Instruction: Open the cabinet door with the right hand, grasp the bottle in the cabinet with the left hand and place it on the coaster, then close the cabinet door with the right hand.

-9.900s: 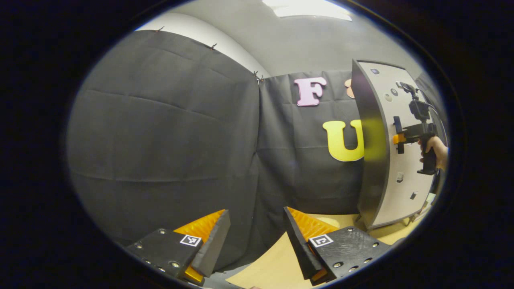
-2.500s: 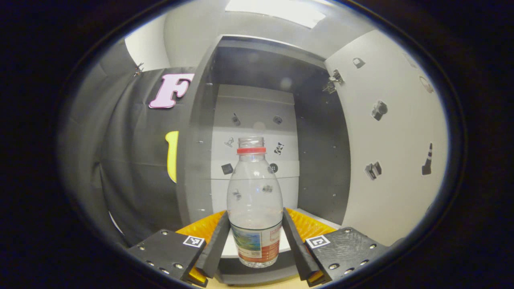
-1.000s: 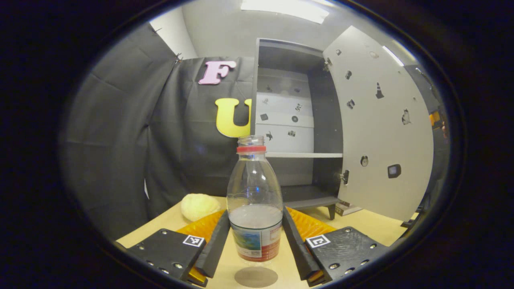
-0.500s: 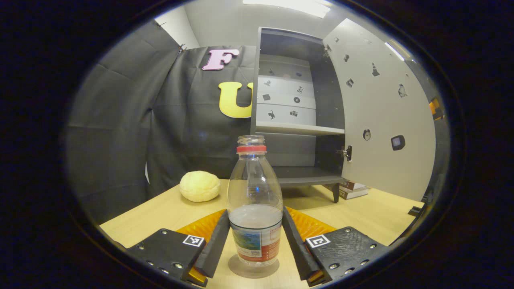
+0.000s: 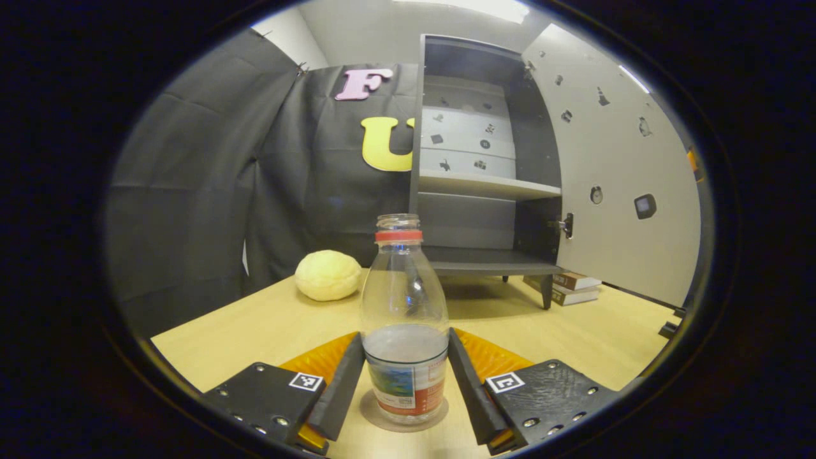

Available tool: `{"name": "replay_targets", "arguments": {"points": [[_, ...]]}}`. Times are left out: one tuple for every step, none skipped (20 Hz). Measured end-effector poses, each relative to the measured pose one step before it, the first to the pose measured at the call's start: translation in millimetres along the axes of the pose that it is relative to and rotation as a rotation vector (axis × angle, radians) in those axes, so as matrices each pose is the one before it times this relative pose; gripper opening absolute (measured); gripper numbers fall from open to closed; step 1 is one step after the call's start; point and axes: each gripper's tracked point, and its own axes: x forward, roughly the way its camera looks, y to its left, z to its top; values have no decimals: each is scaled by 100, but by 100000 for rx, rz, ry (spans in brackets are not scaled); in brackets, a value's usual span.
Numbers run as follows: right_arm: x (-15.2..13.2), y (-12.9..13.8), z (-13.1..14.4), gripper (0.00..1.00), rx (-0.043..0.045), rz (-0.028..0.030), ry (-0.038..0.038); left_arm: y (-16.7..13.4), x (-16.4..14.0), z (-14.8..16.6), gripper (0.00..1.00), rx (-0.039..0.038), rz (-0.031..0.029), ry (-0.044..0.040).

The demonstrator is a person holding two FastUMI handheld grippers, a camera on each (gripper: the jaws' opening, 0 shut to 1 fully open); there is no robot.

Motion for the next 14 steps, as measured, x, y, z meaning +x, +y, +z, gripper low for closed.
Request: {"name": "replay_targets", "arguments": {"points": [[-19, 113, 125, 99, -178, 216, -214, 248, 92, 164, 77, 366, 808, -760], [126, 82, 7, 99, -227, 167, -44, 29, -406, -97, 74, 292, 742, -972], [22, 153, 92, 99, -207, 311, 26, 68, 66, 58, 74, -60, 228, -416], [7, 207, 28, 99, -284, 347, 45, 111, 0, -171, 77, -607, 8, 279], [0, 122, 34, 99, -349, 302, 1, 57, 26, -215, 77, -1000, 28, 141], [-18, 166, 33, 99, -360, 174, -99, 61, -72, -115, 77, -849, 126, 246], [-85, 2, 135, 99, -321, -152, -490, 62, -17, 61, 78, -491, 179, 118], [-12, 114, 109, 99, -306, 101, -135, -61, -86, -102, 78, -332, 194, 596], [-23, 71, 69, 98, 0, 152, -24, 93, -52, 48, 78, 137, 563, 879], [-48, 55, 50, 98, 178, 118, -124, 75, -31, 279, 79, 1106, 568, 183], [-61, 70, 239, 98, 326, 137, -427, -83, -96, 470, 79, 1548, -30, -80], [-98, 145, 117, 95, 354, 127, -440, -245, -243, 575, 79, 1388, -458, -806], [-32, 57, 172, 95, 253, 159, -312, -298, -94, 733, 77, 1091, -856, -1143], [-51, 5, 21, 98, 210, 30, -196, -203, -205, 616, 77, 1006, -878, -875]]}}
